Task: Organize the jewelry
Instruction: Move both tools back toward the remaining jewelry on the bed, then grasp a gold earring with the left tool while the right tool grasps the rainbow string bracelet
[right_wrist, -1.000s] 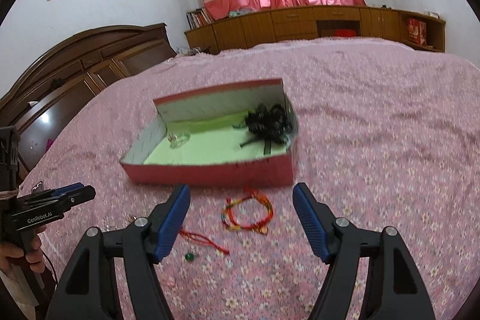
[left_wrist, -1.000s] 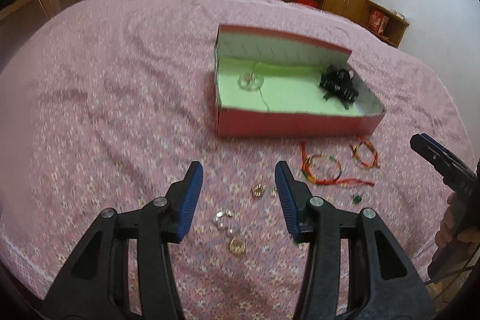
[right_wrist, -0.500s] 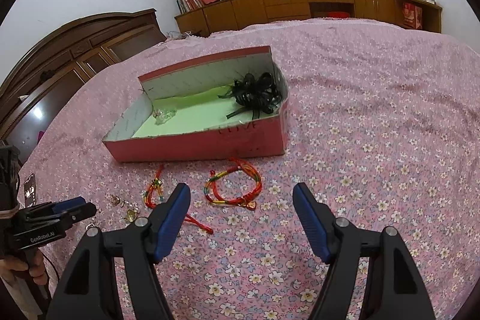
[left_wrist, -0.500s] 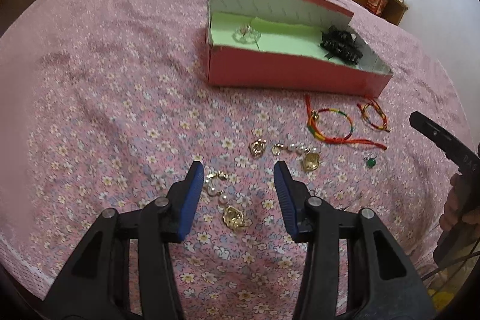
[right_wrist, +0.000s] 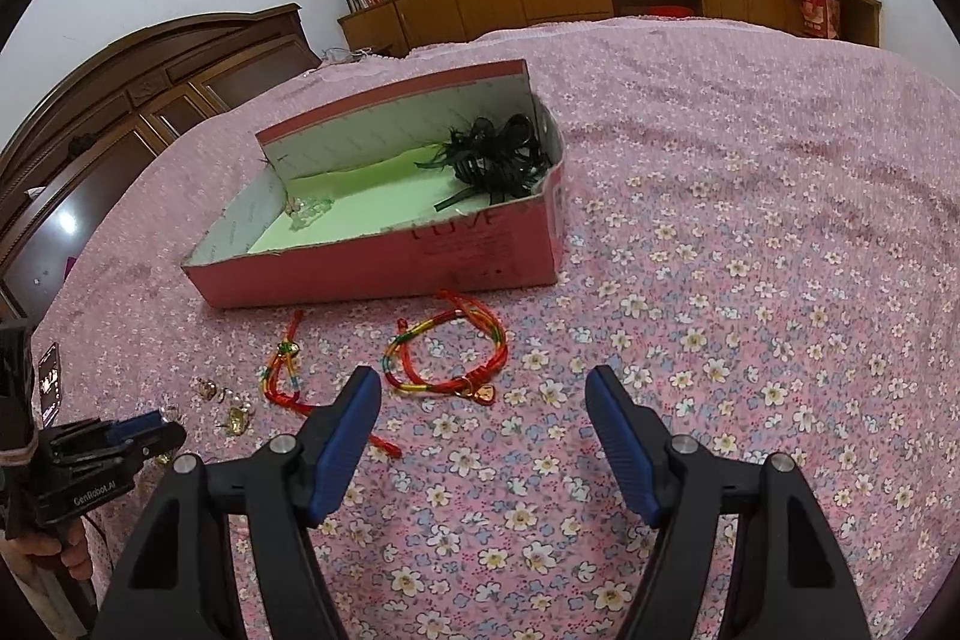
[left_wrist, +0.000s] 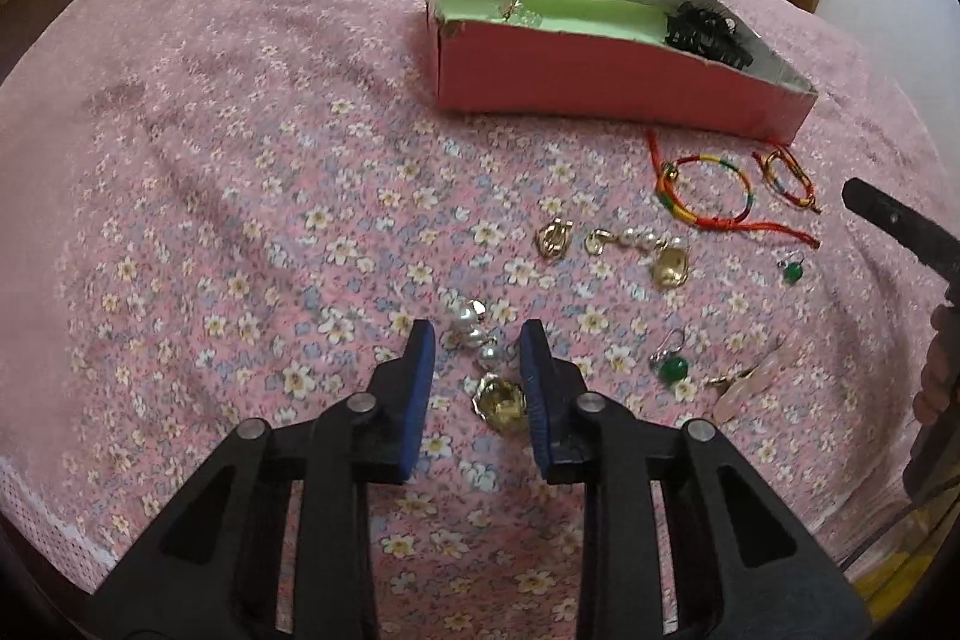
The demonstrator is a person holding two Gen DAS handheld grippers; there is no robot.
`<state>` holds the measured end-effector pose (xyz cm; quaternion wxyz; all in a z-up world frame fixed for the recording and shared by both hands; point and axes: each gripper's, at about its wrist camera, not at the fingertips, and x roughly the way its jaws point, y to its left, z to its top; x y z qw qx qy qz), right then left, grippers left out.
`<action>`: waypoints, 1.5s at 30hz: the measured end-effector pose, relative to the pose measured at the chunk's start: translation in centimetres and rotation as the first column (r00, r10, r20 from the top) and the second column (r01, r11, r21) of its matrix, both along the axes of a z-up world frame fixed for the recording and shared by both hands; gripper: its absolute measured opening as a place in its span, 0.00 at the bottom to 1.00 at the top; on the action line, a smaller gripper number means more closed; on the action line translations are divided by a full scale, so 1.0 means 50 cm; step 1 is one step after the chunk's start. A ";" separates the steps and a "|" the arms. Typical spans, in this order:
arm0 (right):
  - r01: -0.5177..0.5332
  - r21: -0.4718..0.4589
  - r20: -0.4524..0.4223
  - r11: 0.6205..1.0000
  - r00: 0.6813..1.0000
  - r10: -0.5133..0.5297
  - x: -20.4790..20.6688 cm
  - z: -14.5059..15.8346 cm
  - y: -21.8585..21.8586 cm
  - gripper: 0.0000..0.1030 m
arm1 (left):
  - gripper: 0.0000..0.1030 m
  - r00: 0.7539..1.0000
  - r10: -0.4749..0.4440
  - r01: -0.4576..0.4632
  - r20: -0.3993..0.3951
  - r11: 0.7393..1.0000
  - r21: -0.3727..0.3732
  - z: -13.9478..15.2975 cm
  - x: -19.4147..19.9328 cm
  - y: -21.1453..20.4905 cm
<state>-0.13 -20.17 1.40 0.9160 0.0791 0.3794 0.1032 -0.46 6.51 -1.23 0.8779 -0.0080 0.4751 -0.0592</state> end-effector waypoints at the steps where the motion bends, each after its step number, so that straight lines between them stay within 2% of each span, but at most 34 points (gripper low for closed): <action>1: 0.002 -0.002 -0.002 1.000 1.000 -0.002 0.002 -0.002 0.000 0.71 | 0.20 1.000 -0.001 0.001 0.003 1.000 0.005 -0.001 -0.002 -0.001; 6: 0.013 -0.016 -0.024 1.000 1.000 -0.013 0.024 -0.016 0.002 0.71 | 0.17 1.000 -0.001 0.001 0.009 1.000 0.010 -0.009 0.001 -0.008; 8: 0.020 -0.018 -0.039 1.000 0.999 -0.021 0.037 -0.024 0.001 0.69 | 0.08 1.000 0.001 -0.001 0.015 1.000 -0.003 -0.012 0.004 -0.010; 9: 0.025 -0.018 -0.045 1.000 0.999 -0.025 0.043 -0.028 0.000 0.68 | 0.01 1.000 0.000 0.001 0.017 1.000 -0.009 -0.015 0.011 -0.017; 10: 0.028 -0.019 -0.051 0.999 0.998 -0.029 0.052 -0.033 0.000 0.67 | 0.00 1.000 -0.004 0.004 0.019 1.000 -0.019 -0.015 0.013 -0.017; 15: 0.026 -0.059 -0.070 0.998 0.997 -0.030 0.080 -0.048 0.006 0.51 | 0.00 0.999 -0.007 0.008 0.036 0.999 -0.037 -0.009 0.018 -0.027; 18: -0.007 -0.072 -0.077 0.997 0.997 0.001 0.085 -0.053 0.016 0.36 | 0.00 0.999 -0.003 0.007 0.051 0.998 -0.069 0.002 0.012 -0.019; 20: -0.025 -0.078 -0.080 0.997 0.997 0.019 0.084 -0.055 0.020 0.17 | 0.00 0.998 -0.004 0.009 0.063 0.996 -0.087 0.012 0.009 -0.016; 25: -0.028 -0.049 -0.071 0.998 0.997 0.025 0.072 -0.051 0.013 0.06 | 0.00 0.996 -0.001 0.011 0.086 0.994 -0.112 0.031 0.001 -0.006; 35: -0.024 0.003 0.005 1.000 1.000 0.024 0.026 0.001 -0.011 0.06 | 0.00 0.988 0.009 0.012 0.152 0.990 -0.138 0.083 -0.016 0.006; 45: -0.042 0.034 0.127 0.999 0.991 0.038 -0.003 0.078 -0.006 0.06 | 0.00 0.970 0.034 0.002 0.240 0.989 -0.150 0.144 -0.016 0.007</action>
